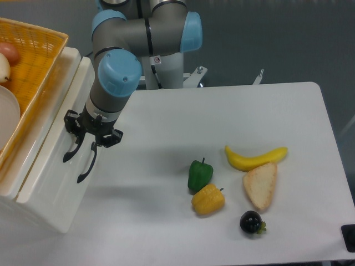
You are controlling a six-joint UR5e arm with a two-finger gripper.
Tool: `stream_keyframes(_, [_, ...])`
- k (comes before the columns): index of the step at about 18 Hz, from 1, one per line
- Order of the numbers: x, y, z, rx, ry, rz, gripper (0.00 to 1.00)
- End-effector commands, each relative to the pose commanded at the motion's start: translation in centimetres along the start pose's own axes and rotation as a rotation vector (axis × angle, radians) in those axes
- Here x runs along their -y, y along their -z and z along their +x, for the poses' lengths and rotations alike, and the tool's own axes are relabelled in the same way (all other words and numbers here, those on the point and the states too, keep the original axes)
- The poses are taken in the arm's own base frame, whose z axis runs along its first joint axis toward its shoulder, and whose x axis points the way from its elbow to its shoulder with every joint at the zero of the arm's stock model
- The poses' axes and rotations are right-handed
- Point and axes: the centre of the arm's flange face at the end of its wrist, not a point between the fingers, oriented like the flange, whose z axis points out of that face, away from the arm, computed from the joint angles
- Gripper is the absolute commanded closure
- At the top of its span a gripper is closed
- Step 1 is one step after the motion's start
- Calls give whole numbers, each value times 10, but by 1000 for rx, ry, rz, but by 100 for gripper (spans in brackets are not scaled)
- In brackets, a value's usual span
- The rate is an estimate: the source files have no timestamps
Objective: Slide the top white drawer open
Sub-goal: 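Close the gripper fingers around the upper drawer handle, then pull the handle outward to start sliding the upper drawer out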
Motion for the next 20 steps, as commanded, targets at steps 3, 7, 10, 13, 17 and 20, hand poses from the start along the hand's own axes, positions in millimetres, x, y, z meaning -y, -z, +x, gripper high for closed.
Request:
stream_keyframes(3, [0, 0, -1, -1, 1, 1, 60])
stream_keyframes(7, [0, 2, -2, -9, 5, 7, 65])
stream_keyframes(10, [0, 3, -3, -10, 7, 8, 72])
stream_keyframes(13, [0, 3, -3, -10, 8, 9, 78])
stream_keyframes(17, [-1, 5, -3, -9, 10, 12, 82])
stream_keyframes(20, [-2, 11, -1, -5, 8, 21, 83])
